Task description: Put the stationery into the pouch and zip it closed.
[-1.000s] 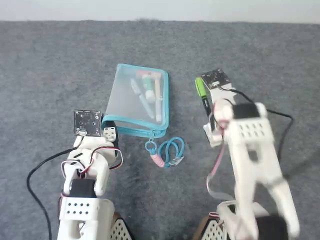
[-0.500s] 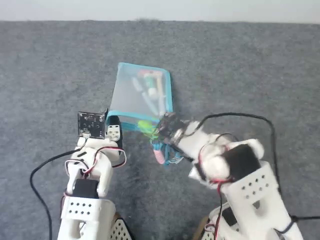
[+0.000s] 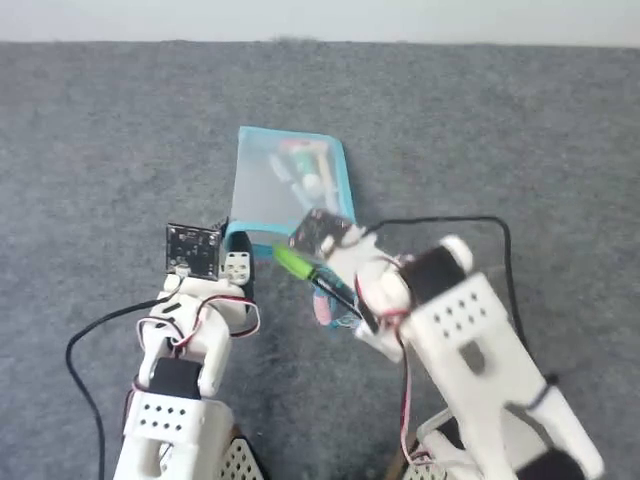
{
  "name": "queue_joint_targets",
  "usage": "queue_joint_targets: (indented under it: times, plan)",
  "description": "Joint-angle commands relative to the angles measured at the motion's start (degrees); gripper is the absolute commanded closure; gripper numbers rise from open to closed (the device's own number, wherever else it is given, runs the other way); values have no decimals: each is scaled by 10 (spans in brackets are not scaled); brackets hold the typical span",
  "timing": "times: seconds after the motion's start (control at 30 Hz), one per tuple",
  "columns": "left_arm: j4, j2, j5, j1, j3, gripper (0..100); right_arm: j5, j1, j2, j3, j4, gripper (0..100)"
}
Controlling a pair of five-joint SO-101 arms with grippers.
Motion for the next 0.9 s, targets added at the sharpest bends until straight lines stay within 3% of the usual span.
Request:
queue_joint_targets:
  times: [0.0,0.17,0.47,0.57,0.87]
  plan:
    - [-1,-1,-15,33,-7,989,-21,43,56,-84,-12,991]
    - [0,-2,-39,66,0,989,-32,76,133,-167,-12,991]
    - [6,-2,-73,113,7,989,-90,72,262,-295,-13,983]
    - [9,-2,-73,127,7,989,-108,69,302,-353,-13,938]
    - [15,-2,-73,128,8,989,-143,-15,334,-449,-13,830]
